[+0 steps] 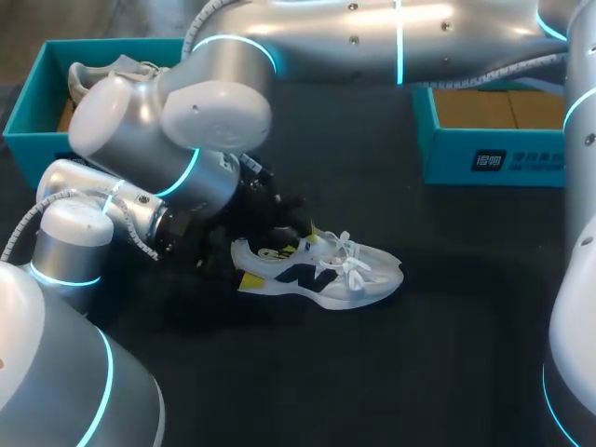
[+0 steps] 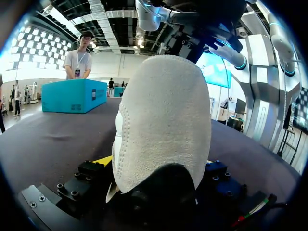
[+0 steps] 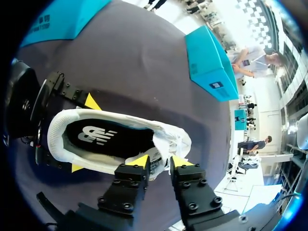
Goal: Take the shoe out of the shoebox, open the shoe tongue, remove and reinsert the insole, then place the shoe into the shoebox
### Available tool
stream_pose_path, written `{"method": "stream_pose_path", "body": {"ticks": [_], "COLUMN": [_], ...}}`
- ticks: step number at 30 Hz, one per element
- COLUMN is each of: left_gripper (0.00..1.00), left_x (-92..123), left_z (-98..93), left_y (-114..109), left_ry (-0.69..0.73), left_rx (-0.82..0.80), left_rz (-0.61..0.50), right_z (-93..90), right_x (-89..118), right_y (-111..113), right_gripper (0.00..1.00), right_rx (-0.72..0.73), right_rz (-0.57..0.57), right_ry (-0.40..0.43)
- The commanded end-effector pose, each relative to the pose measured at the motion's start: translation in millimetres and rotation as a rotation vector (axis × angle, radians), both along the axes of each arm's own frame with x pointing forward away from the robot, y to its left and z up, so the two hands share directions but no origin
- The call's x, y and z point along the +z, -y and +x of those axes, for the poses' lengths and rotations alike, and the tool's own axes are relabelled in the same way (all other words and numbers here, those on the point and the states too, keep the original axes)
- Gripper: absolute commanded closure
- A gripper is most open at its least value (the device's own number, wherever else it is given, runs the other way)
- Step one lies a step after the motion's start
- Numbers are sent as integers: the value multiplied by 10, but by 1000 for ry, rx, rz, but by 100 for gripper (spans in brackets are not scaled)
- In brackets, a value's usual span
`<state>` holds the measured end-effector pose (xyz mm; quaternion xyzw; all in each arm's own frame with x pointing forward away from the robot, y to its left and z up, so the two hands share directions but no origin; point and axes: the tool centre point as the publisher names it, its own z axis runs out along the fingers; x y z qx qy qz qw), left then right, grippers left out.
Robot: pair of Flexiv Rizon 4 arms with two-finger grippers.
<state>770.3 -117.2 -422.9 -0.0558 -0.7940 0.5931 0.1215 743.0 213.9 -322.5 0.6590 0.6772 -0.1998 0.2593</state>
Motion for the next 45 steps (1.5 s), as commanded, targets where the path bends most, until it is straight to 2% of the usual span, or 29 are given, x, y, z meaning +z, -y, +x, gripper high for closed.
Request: {"method": "stream_pose_path", "body": {"ticks": [1, 4, 8, 17, 23, 27, 33, 38, 45], "left_gripper": [100, 100, 100, 100, 100, 100, 100, 100, 100], "left_x": [7, 7, 7, 7, 7, 7, 7, 7, 7], "left_z": [1, 1, 1, 1, 1, 1, 1, 1, 1], "left_y": [-4, -4, -4, -4, -4, -4, -4, -4, -4], "left_ry": [0, 0, 0, 0, 0, 0, 0, 0, 0], "left_rx": [0, 0, 0, 0, 0, 0, 0, 0, 0], "left_rz": [3, 3, 3, 3, 3, 3, 3, 3, 3], "right_z": [-64, -67, -67, -59, -68, -81, -127, -167, -204], "right_x": [19, 32, 58, 189, 226, 211, 213, 228, 272], "right_y": [42, 59, 104, 269, 362, 397, 447, 489, 570], "right_gripper": [88, 100, 100, 100, 100, 100, 100, 100, 100], "right_rx": [-449, -451, -448, -403, -318, -239, -160, -76, 11], "right_rz": [64, 76, 126, 324, 450, 573, 702, 740, 793], "right_ry": [354, 352, 335, 261, 171, 85, 30, -19, -40]}}
